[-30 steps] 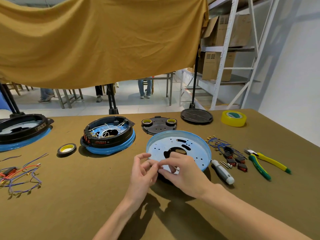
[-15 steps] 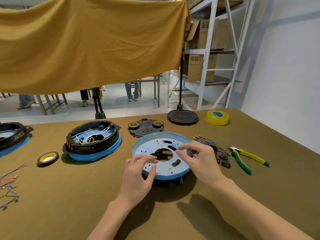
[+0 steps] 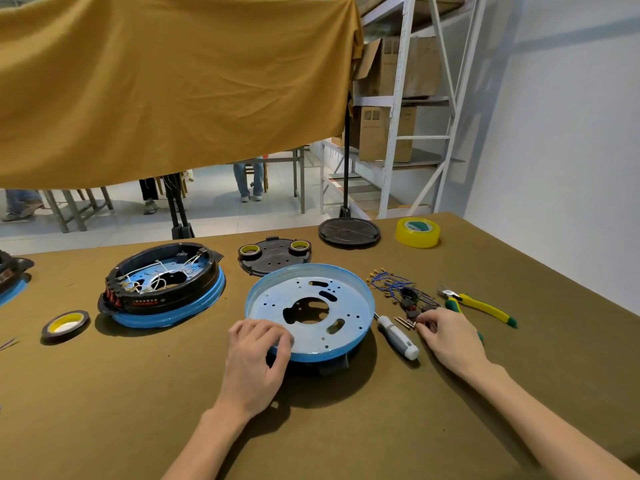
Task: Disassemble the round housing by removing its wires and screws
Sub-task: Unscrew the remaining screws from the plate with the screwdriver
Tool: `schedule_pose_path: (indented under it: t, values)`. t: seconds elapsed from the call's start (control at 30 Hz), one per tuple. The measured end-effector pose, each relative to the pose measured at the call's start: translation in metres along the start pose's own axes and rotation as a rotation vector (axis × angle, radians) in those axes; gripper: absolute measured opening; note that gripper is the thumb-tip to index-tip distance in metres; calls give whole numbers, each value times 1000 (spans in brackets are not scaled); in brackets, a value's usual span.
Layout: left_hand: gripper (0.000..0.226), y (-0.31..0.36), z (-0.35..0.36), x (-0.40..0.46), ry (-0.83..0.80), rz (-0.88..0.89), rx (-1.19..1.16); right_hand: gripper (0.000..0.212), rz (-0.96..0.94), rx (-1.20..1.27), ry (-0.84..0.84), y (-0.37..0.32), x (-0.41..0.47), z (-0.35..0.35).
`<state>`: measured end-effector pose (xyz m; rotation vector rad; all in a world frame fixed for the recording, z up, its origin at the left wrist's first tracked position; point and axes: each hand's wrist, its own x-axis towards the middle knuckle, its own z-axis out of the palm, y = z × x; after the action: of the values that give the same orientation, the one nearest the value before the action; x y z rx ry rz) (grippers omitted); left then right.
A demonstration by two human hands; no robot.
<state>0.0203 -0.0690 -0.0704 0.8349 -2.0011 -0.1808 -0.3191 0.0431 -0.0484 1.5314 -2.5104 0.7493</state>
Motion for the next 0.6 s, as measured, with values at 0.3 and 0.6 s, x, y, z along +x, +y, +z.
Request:
schedule_pose_path:
  t: [0.3,0.6]
  values:
    - [32,-3,2,-1,7,-3,-1,41,-68,302,-17,-10,-3,-2]
    - [34,-1,1,-1,-1,-31,-24,13,-4,32,-4,-34,17,7]
